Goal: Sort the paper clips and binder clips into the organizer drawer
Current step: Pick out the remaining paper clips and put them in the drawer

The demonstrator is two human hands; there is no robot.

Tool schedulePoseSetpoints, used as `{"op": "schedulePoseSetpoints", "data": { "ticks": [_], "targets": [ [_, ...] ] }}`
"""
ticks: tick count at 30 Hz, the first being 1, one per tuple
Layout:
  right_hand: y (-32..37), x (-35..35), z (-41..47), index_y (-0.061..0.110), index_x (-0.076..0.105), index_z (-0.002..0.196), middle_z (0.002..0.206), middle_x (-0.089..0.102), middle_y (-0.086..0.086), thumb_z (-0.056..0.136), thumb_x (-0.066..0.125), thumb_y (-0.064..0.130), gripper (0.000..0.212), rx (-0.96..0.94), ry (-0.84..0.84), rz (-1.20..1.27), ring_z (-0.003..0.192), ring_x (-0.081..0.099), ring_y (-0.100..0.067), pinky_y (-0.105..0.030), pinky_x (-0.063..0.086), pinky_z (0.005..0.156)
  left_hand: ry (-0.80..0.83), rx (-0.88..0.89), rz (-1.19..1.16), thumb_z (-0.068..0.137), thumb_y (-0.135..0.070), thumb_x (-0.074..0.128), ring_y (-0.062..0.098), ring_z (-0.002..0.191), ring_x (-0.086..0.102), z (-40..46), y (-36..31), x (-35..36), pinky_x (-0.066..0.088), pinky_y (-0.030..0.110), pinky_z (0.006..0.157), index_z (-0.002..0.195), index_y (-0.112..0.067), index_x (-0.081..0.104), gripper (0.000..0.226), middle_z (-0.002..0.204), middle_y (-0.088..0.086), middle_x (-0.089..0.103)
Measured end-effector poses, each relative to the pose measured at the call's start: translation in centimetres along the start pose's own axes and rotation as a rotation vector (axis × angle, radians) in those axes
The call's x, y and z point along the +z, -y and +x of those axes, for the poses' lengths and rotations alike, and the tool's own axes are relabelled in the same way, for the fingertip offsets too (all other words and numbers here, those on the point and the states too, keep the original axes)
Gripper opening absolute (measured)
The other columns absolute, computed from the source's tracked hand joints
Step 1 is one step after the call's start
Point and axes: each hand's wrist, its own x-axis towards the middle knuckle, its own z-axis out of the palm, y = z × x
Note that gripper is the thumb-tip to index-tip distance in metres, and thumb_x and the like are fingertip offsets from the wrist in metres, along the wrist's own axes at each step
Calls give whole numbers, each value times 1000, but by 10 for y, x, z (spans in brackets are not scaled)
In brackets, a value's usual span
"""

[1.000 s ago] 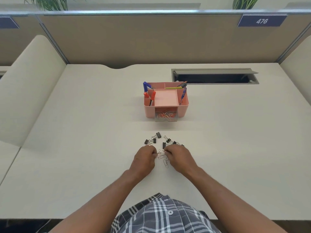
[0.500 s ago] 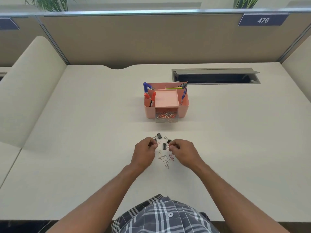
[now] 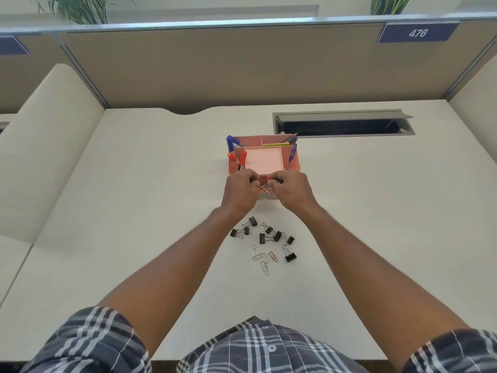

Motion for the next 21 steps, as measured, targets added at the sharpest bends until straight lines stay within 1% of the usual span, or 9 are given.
{"op": "schedulePoseSetpoints", "data": {
  "ticks": [2,4,7,10,12,14,17,19,21],
  "targets": [
    [0,0,0,15,76,100,89,71,1,93,57,19,20,-12,9,-18,84,61,-16,-22,47,65,13,16,-6,90,-5,55,17,83,62,-1,2,0,54,29,74,90,-11,70,16,88,3,67],
    [-3,-2,-5,14,75,99,89,71,-2,93,54,17,22,-28,-18,-35,84,62,-20,-30,51,70,6,47,-30,92,-4,54,15,81,61,-9,4,-2,51,22,71,92,-10,69,17,87,3,67],
    [-14,-5,-26,16,74,103,90,73,-1,93,55,16,21,-18,-44,-12,81,63,-18,-29,50,73,-55,119,-67,91,-3,54,4,78,58,-29,15,-7,44,13,67,94,-12,67,15,85,-3,65],
    [-26,2,-58,19,74,98,86,72,1,92,58,17,17,48,64,-39,77,65,-17,-28,52,73,-41,120,-83,91,-2,55,-2,72,60,-59,34,-2,47,16,61,92,-10,64,13,84,-1,64],
    [-37,15,-79,18,73,91,86,72,-2,90,60,20,13,110,212,-135,78,67,-23,-33,55,73,8,105,-41,91,-5,56,3,75,61,-79,53,9,53,28,71,94,-12,66,12,90,1,64],
    [-45,30,-97,15,71,93,93,71,-7,89,61,25,14,134,328,-309,88,66,-30,-32,51,76,105,107,73,90,-12,60,16,88,61,-98,72,21,51,35,82,103,-14,66,14,99,2,62],
    [-51,51,-121,10,64,103,109,63,-13,90,61,32,27,88,396,-518,102,61,-33,-33,46,80,264,111,249,90,-26,65,18,107,50,-121,89,34,39,25,91,121,-13,61,35,113,3,53],
    [-52,61,-132,7,58,112,116,55,-14,91,62,32,33,65,381,-545,106,58,-33,-35,45,84,270,136,309,88,-29,66,21,108,46,-130,94,38,39,27,91,119,-12,61,36,112,4,51],
    [-53,68,-137,6,55,115,119,51,-14,93,60,28,32,42,337,-536,108,56,-32,-35,44,85,238,170,343,88,-26,67,24,103,48,-131,96,40,42,30,87,110,-10,64,27,108,4,51]
  ]
}}
